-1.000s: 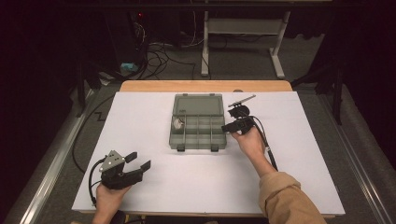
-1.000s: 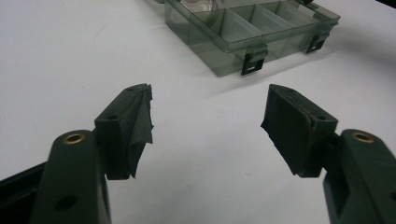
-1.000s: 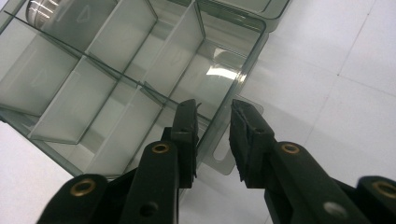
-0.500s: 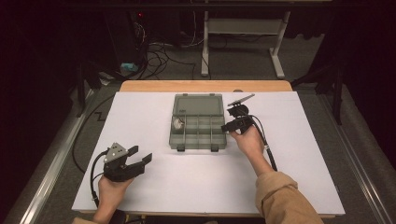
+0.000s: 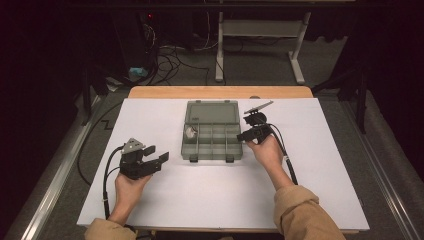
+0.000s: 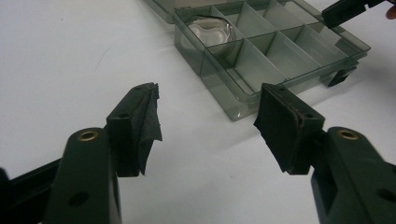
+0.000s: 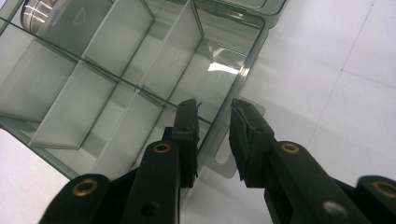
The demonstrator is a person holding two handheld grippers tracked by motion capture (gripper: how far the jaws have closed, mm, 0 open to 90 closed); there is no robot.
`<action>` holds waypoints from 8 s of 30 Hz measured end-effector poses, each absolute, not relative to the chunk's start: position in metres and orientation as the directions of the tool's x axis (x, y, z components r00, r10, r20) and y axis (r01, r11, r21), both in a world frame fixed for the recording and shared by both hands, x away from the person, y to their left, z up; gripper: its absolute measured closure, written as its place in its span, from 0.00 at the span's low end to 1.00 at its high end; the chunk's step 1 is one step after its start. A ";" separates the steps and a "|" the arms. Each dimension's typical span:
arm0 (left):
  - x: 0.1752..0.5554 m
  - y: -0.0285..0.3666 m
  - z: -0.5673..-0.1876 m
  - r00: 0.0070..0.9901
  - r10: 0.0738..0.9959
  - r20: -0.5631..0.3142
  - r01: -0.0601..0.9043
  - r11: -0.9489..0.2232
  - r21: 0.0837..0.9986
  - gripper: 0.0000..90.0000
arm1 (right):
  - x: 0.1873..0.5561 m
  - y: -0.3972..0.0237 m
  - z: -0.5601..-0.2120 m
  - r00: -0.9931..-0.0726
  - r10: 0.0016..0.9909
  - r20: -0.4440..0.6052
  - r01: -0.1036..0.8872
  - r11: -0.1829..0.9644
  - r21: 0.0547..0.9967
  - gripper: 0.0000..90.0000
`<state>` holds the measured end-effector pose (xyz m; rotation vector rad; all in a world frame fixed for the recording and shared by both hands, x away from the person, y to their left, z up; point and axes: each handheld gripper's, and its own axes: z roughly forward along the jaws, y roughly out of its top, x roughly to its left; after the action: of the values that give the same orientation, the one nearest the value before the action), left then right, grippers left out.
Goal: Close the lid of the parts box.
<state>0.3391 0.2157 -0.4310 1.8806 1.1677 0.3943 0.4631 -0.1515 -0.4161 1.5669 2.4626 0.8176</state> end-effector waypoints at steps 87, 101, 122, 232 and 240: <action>0.551 0.145 -0.437 0.347 0.866 -0.360 0.883 -0.172 0.438 0.50 | 0.459 -0.153 -0.418 -0.500 0.852 0.153 0.773 0.360 0.522 0.84; 0.556 0.148 -0.448 0.345 0.835 -0.428 0.886 -0.139 0.443 0.48 | 0.459 -0.152 -0.418 -0.499 0.853 0.152 0.775 0.360 0.520 0.84; 0.542 0.146 -0.422 0.390 0.858 -0.335 0.836 -0.177 0.519 0.57 | 0.459 -0.151 -0.417 -0.487 0.861 0.148 0.780 0.353 0.517 0.84; 0.454 0.175 -0.423 0.554 0.791 -0.260 0.716 -0.293 0.633 0.65 | 0.452 -0.172 -0.393 -0.606 0.768 0.206 0.664 0.347 0.662 1.00; 0.443 0.184 -0.422 0.559 0.779 -0.284 0.707 -0.268 0.655 0.73 | 0.448 -0.173 -0.395 -0.619 0.761 0.196 0.658 0.366 0.658 1.00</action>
<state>0.4428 0.1839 -0.4221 2.0261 1.1909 0.1201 0.4484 -0.1726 -0.3951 1.2962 2.4763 1.0901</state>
